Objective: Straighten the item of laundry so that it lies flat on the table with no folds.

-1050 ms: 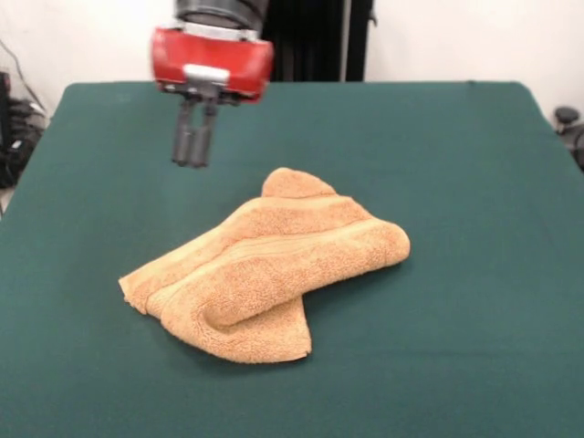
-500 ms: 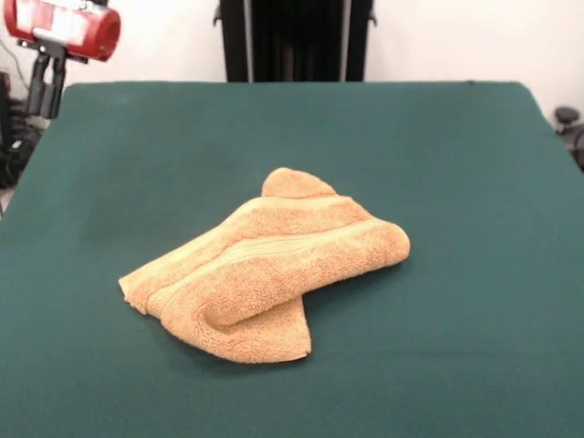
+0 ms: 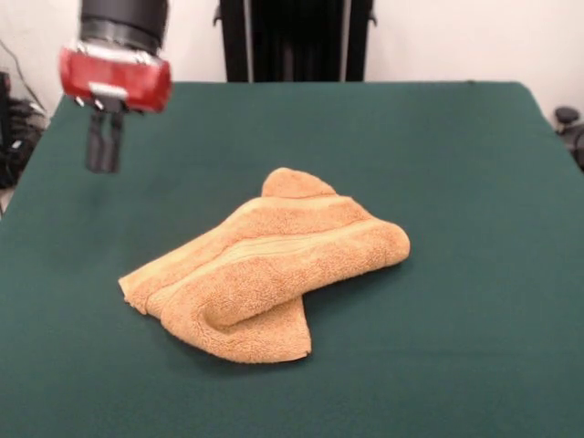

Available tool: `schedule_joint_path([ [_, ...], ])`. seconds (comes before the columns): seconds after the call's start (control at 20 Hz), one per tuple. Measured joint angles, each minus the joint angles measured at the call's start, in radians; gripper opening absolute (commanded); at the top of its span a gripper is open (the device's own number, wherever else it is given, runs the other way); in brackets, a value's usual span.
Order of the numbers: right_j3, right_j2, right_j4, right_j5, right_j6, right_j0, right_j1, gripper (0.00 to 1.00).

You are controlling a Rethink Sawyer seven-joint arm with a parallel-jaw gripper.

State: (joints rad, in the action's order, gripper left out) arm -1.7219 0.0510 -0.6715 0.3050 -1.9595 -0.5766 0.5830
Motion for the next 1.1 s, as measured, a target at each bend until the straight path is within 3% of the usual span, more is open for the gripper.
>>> schedule_joint_path([
  [0.3, 0.076, 0.001, 0.005, 0.166, 0.000, 0.036, -0.177, 0.00],
  [0.55, 0.119, -0.003, 0.104, 0.250, 0.000, 0.062, -0.308, 0.00],
  [0.85, 0.131, -0.006, 0.187, 0.367, 0.000, 0.069, -0.354, 0.00],
  [0.9, 0.141, 0.000, 0.185, 0.373, 0.000, 0.066, -0.364, 1.00],
  [1.1, 0.147, 0.009, 0.186, 0.376, 0.000, 0.068, -0.365, 1.00],
])
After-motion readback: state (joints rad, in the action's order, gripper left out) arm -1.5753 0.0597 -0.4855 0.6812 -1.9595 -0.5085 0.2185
